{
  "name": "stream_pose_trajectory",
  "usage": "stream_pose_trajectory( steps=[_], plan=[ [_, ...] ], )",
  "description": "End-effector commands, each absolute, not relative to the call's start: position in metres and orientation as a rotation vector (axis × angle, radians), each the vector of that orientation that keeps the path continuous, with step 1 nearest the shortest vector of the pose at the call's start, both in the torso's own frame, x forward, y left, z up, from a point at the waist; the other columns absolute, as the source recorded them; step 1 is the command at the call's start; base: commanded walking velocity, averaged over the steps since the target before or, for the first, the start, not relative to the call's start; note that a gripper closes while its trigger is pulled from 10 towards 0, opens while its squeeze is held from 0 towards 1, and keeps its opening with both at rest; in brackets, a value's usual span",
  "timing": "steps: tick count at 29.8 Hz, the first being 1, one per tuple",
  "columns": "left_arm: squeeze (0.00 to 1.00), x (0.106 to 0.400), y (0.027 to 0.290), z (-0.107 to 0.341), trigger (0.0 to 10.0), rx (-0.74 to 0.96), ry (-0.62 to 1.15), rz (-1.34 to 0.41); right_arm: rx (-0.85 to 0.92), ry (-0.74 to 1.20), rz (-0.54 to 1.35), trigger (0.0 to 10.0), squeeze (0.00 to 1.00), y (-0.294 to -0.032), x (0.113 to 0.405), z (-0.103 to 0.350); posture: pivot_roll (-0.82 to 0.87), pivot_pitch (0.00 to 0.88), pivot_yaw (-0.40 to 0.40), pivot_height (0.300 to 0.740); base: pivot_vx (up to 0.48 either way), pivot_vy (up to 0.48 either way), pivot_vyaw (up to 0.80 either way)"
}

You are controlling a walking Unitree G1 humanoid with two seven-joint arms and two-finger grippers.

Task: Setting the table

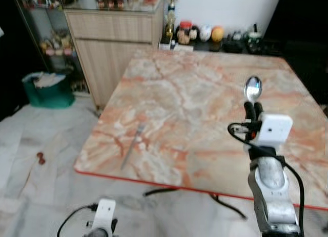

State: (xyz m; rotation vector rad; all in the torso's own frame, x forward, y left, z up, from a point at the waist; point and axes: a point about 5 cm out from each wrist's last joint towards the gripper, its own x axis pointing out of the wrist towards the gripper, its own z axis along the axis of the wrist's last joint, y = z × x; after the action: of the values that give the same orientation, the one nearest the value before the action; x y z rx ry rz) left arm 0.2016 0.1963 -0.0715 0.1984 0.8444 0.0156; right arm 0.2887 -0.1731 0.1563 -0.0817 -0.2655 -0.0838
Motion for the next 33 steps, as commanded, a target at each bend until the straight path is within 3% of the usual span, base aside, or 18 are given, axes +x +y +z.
stream_pose_trajectory(
  steps=[1,33],
  plan=[
    [0.0,0.203,0.194,-0.071,10.0,0.207,0.841,0.007,-0.086,-0.294,-0.095,10.0,0.0,-0.176,0.288,0.163,0.02,0.005,-0.029,0.74,0.0,-0.364,0.0],
    [0.0,0.202,0.196,-0.071,10.0,0.24,0.852,-0.027,-0.073,-0.33,-0.077,10.0,0.0,-0.165,0.295,0.173,0.01,0.0,-0.004,0.74,0.0,-0.363,0.0]
  ],
)
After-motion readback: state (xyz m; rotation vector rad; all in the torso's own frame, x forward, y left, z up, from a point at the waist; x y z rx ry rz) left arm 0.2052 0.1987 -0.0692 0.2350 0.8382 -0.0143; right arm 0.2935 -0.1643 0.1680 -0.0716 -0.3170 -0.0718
